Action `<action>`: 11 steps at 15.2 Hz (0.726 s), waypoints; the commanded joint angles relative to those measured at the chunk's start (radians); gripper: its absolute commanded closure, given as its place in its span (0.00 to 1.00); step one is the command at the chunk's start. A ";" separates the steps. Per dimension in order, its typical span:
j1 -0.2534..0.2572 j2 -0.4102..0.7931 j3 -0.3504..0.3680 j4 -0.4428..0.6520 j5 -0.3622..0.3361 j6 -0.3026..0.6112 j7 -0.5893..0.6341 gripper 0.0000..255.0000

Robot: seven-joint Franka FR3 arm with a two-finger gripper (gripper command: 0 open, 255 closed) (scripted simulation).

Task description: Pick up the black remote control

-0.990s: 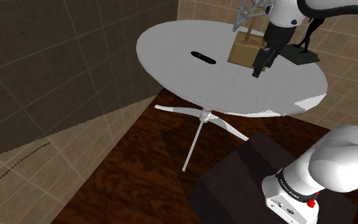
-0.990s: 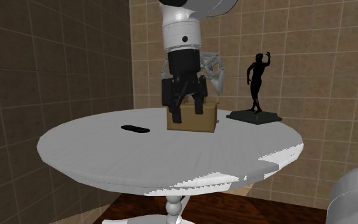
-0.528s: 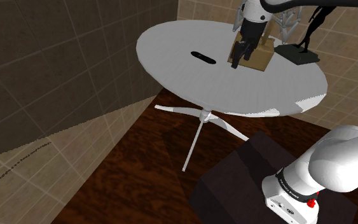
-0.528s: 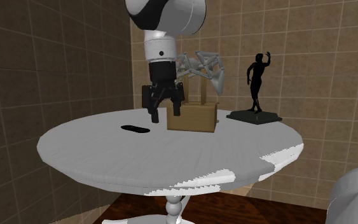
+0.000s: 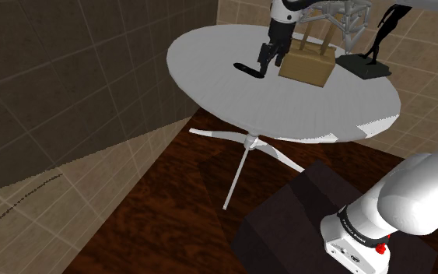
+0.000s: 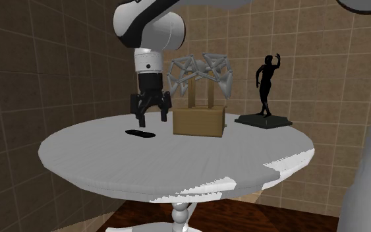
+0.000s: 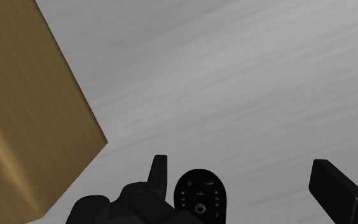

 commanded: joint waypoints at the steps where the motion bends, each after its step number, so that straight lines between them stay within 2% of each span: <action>1: -0.003 0.087 -0.006 0.093 0.011 -0.002 -0.015 0.00; 7: -0.012 0.335 -0.009 0.385 0.046 -0.037 -0.041 0.00; 11: -0.013 0.333 -0.008 0.329 0.046 0.017 -0.041 0.00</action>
